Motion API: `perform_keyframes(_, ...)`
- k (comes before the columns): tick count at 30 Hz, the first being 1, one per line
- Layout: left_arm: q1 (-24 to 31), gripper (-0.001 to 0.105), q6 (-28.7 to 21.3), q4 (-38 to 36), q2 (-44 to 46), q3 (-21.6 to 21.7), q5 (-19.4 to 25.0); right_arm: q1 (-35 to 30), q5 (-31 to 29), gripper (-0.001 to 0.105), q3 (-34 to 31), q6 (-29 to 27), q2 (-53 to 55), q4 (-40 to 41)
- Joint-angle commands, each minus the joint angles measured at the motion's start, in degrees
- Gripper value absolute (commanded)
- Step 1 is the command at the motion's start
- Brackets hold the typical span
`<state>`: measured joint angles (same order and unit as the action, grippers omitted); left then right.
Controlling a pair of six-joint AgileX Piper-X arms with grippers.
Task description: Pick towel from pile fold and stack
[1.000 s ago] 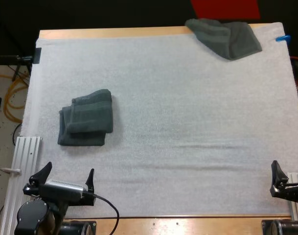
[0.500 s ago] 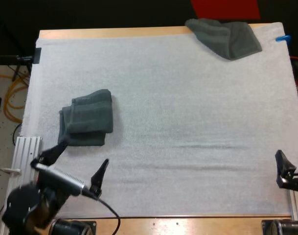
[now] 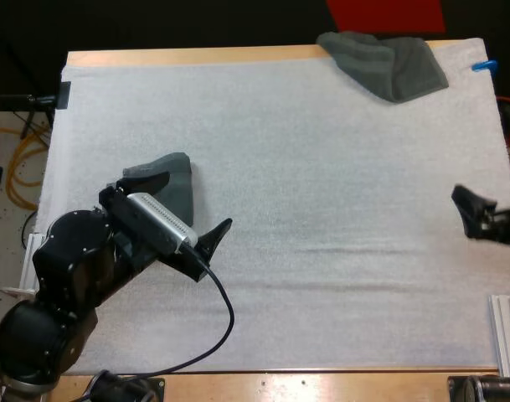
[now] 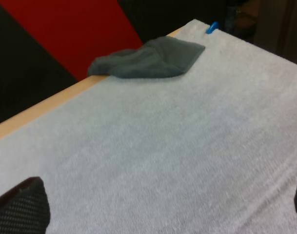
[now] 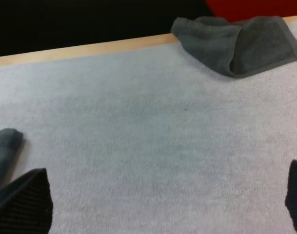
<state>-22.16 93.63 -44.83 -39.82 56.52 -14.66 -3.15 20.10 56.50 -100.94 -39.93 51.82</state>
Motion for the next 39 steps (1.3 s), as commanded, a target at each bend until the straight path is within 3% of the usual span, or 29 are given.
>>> perform_keyframes(1, -0.3, 0.104, -0.1, 1.9, 0.0, 0.6, -0.2, 0.2, 0.7, 0.094, 1.0, 0.4, -3.5, -4.3)
perform_keyframes(7, -0.3, 0.104, 0.0, 2.8, -1.2, 0.6, -0.2, 3.8, -2.8, 0.094, 7.7, 1.8, -22.9, -13.5)
perform_keyframes(12, -0.3, 0.104, 0.0, 2.8, -1.2, 0.6, -0.2, 9.4, -9.7, 0.094, 17.8, 1.8, -40.6, -18.2)
perform_keyframes(15, -0.3, 0.104, 0.5, 2.7, -1.2, 0.6, -0.2, 10.9, -13.6, 0.094, 24.6, 1.8, -51.1, -18.3)
perform_keyframes(24, -0.3, 0.104, 0.5, 2.7, -1.2, 0.6, -0.4, 11.2, -18.1, 0.094, 46.2, 2.1, -76.5, -15.6)
perform_keyframes(32, -0.3, 0.104, 1.0, 2.7, -1.2, 0.6, -0.4, 11.2, -22.7, 0.094, 59.8, 2.1, -91.3, -13.1)
perform_keyframes(34, -0.3, 0.104, 1.0, 2.7, -1.2, 0.6, -0.4, 11.4, -23.4, 0.089, 62.0, 2.2, -93.4, -12.1)
perform_keyframes(36, -0.3, 0.104, 1.0, 2.8, -1.2, 0.6, -0.4, 12.3, -31.5, 0.078, 63.7, 1.7, -95.5, -12.2)
perform_keyframes(39, -0.3, 0.104, 1.0, 2.8, -1.2, 0.6, -0.4, 12.7, -33.1, 0.066, 64.1, 1.7, -95.8, -12.1)
